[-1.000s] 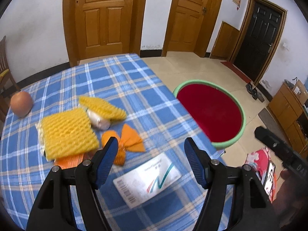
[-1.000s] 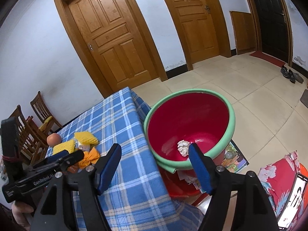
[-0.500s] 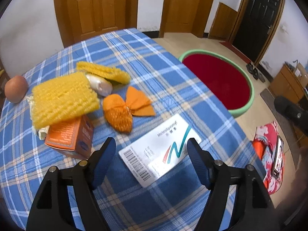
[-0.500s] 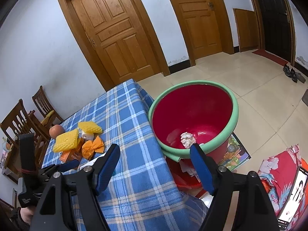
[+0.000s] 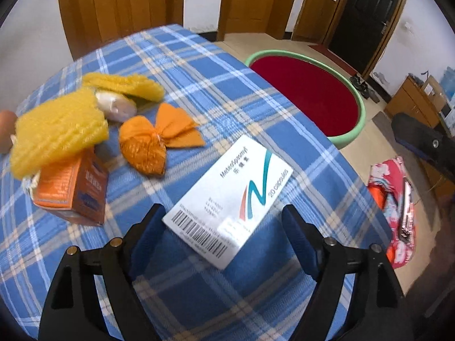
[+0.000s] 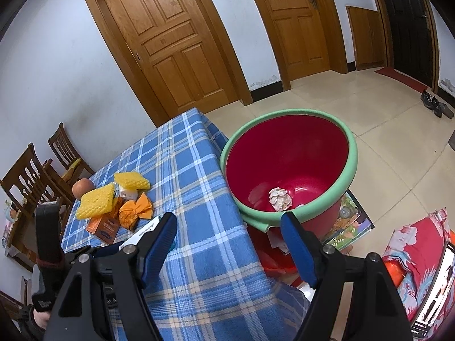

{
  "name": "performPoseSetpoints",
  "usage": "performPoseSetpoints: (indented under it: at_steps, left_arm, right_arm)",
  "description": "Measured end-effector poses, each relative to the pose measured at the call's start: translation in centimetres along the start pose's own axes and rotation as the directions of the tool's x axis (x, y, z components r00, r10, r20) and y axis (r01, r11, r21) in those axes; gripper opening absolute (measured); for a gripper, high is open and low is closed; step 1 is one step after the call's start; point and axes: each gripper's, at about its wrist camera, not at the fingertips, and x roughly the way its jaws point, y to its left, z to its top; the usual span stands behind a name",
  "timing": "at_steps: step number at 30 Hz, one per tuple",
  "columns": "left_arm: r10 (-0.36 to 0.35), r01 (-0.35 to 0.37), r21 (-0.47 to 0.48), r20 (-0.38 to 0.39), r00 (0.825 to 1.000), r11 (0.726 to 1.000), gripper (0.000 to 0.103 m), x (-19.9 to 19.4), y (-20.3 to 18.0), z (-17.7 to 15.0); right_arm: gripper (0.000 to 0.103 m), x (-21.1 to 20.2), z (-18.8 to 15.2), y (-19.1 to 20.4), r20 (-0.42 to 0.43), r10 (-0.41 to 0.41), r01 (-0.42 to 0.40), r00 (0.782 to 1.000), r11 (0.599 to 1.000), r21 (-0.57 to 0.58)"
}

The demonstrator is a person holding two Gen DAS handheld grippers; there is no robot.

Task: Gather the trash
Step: 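Grasp the white medicine box with the left tool and lift it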

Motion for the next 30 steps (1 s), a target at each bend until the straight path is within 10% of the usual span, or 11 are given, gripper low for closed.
performPoseSetpoints:
  at_steps: [17, 30]
  left_arm:
    - [0.0, 0.017, -0.113, 0.145, 0.989, 0.993, 0.067, -4.3, 1.7, -1.1]
    - [0.164, -0.079, -0.303, 0.264, 0.95, 0.95, 0.067, -10.2, 7.7, -2.2]
  right_arm:
    - [0.078, 0.4, -0.3, 0.5, -0.022, 0.015, -0.015, 1.0, 1.0, -0.011]
    - [0.078, 2.9, -0.3, 5.5, -0.067, 0.076, -0.083, 0.995, 0.99, -0.11]
